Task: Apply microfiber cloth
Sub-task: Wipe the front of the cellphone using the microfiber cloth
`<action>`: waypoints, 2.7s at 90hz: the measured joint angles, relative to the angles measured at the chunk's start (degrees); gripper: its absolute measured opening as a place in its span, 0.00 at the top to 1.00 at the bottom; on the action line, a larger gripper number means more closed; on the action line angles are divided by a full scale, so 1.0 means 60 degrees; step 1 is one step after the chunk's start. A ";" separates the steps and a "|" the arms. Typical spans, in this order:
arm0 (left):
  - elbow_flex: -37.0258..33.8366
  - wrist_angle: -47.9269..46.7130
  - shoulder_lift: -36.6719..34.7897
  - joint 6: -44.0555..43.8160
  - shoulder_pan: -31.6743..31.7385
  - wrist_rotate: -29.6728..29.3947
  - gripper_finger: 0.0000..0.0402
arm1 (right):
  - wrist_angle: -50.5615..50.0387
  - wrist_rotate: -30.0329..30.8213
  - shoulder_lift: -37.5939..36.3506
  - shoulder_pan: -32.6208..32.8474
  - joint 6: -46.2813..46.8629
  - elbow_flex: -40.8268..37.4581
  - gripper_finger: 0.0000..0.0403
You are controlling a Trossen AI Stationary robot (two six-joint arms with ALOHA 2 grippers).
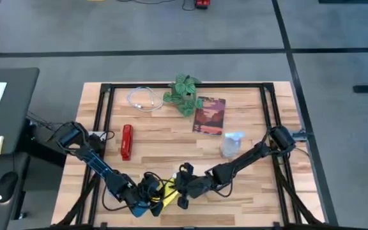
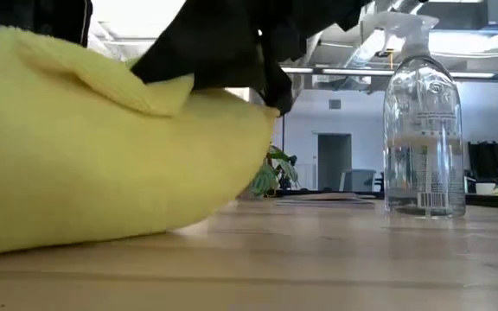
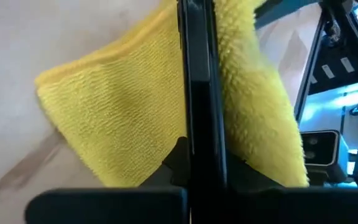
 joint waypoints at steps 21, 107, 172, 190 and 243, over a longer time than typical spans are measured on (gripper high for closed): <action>-0.0015 -0.0093 0.0000 -0.0117 0.0011 -0.0003 1.00 | -0.1877 -0.0034 -0.0010 0.0044 0.0012 0.0024 1.00; 0.0849 0.0068 -0.0036 0.0545 0.0060 -0.1549 1.00 | -0.2083 0.1445 -0.0097 0.2645 0.5752 -0.1362 0.84; 0.0841 0.3312 -0.0036 0.4082 0.0052 -0.2003 1.00 | -0.3545 -0.0841 -0.3708 0.1380 0.1507 -0.1411 0.36; 0.0834 0.3470 -0.0033 0.4586 0.0015 -0.1988 1.00 | -0.1790 -0.2568 -0.3754 0.0753 0.0778 -0.1408 0.37; 0.0845 0.2576 -0.0044 0.4506 0.0117 -0.1747 0.84 | -0.4456 -0.3363 -0.3913 0.0184 0.0412 -0.0246 0.95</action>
